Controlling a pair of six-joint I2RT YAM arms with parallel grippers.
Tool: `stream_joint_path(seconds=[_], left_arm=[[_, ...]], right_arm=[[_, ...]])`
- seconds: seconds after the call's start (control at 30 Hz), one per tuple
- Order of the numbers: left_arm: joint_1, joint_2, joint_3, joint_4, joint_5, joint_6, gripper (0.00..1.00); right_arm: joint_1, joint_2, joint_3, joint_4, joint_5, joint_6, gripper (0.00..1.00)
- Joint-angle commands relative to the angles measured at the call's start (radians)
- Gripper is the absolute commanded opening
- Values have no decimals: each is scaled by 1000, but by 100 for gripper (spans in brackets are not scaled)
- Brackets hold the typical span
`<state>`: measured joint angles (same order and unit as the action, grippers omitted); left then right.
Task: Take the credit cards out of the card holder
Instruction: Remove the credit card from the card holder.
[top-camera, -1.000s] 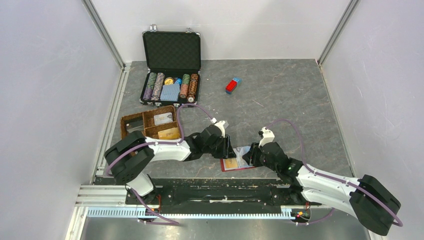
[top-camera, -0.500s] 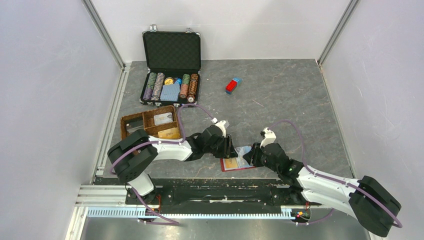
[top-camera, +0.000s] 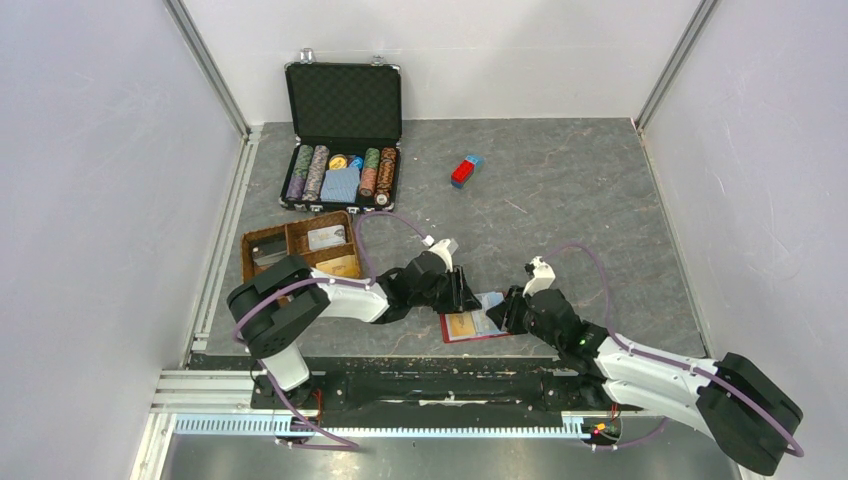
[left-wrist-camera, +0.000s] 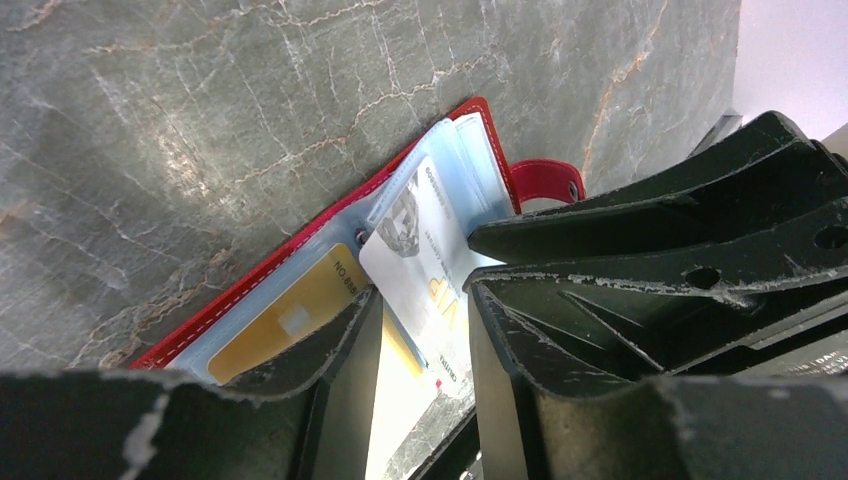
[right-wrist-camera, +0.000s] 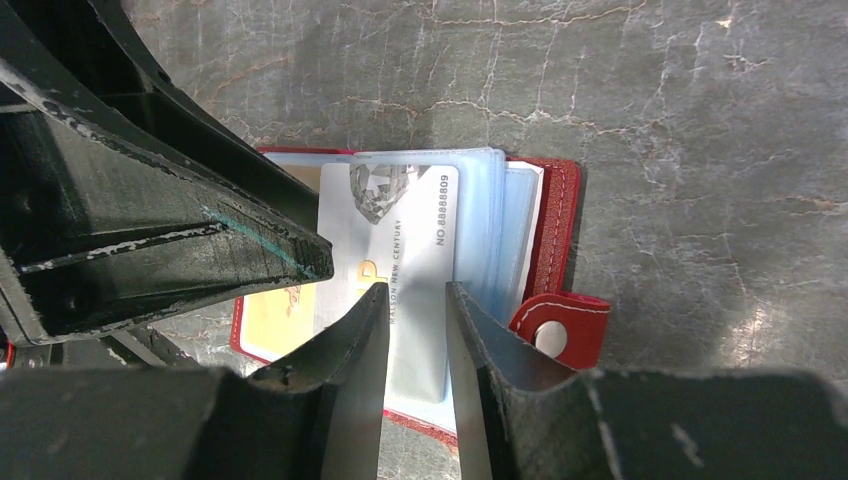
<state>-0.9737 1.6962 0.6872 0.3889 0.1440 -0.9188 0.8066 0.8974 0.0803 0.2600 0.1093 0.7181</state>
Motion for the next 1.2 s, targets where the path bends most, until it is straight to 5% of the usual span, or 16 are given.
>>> stream_joint_path(seconds=[0.0,0.57,0.7,0.83,1.17], left_arm=[[-6,11,-28,140,30,-82,42],[-5,62,-54,308,67,-177,23],[-5,58,-65,313,54,-189,12],[-4,12,-80,254,18,-161,2],[31,-97,-94,75,1,-83,2]], right_arm=[[-3,16,-54,-72,-8,15,30],[-10,-21,-72,-62,2,-6,29],[-13,-12,-71,-63,3,-17,28],[-24,2,-71,-62,13,-27,27],[-50,41,-60,-58,19,-49,26]])
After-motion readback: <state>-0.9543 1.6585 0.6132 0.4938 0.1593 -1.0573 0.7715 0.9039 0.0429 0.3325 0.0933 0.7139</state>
